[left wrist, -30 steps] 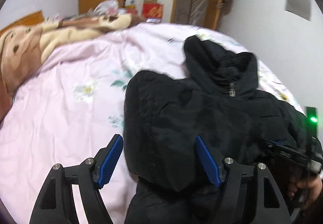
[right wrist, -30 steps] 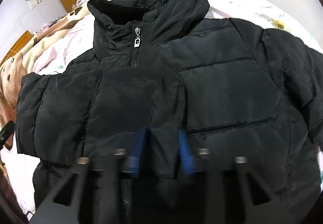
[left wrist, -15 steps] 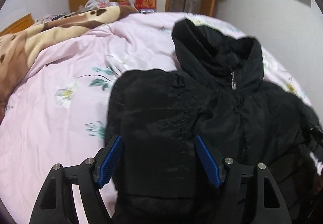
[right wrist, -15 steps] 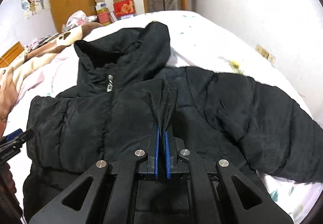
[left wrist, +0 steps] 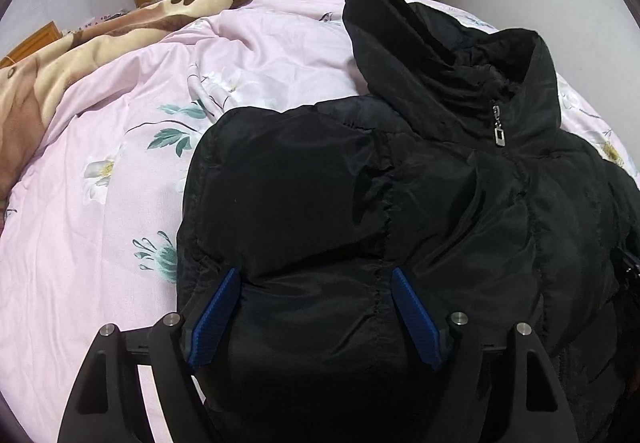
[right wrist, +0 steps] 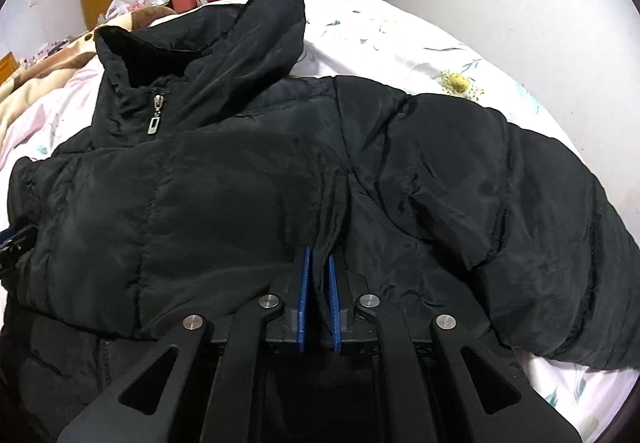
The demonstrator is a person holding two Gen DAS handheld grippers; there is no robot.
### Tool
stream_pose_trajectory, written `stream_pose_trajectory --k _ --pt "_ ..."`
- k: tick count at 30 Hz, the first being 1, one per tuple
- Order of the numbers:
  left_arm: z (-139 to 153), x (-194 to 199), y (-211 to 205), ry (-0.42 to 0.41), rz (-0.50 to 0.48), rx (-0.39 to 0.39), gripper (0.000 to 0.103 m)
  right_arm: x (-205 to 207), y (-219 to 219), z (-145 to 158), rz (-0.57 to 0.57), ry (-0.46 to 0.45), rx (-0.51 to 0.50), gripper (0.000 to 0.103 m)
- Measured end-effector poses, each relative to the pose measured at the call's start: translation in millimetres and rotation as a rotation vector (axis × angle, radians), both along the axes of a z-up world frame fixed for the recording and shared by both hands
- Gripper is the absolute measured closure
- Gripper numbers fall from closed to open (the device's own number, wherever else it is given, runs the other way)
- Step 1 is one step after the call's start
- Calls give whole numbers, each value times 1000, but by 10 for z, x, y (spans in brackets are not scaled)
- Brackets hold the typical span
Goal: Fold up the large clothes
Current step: 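Grasp the other sleeve of the jacket with the right tool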
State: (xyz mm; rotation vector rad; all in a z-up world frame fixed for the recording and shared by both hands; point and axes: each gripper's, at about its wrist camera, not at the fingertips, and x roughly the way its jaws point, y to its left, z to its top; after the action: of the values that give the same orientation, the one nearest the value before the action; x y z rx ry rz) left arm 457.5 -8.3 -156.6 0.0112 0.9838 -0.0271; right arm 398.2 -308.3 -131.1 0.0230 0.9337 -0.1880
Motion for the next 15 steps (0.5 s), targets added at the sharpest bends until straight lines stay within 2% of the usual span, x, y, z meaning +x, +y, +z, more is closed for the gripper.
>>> stream_pose_trajectory --k 2,4,6,9,13,15 --pt "11 -4 9 12 16 2 22 -17 -2 13 -3 4 -7 91" --pt "71 -36 5 21 21 2 22 -77 -62 89 -27 0 -17 80" --pt "144 -98 2 10 25 -18 22 -192 -181 204 -68 -21 -2 80" --pt "299 -277 -9 -16 32 -72 22 -464 -445 385 -122 -55 58 77" --pt "527 -566 -156 -61 18 -111 22 -948 -941 596 -238 -104 112 60" --pt "610 -694 -285 -77 -14 -119 22 -1212 -1236 684 -306 -115 109 57"
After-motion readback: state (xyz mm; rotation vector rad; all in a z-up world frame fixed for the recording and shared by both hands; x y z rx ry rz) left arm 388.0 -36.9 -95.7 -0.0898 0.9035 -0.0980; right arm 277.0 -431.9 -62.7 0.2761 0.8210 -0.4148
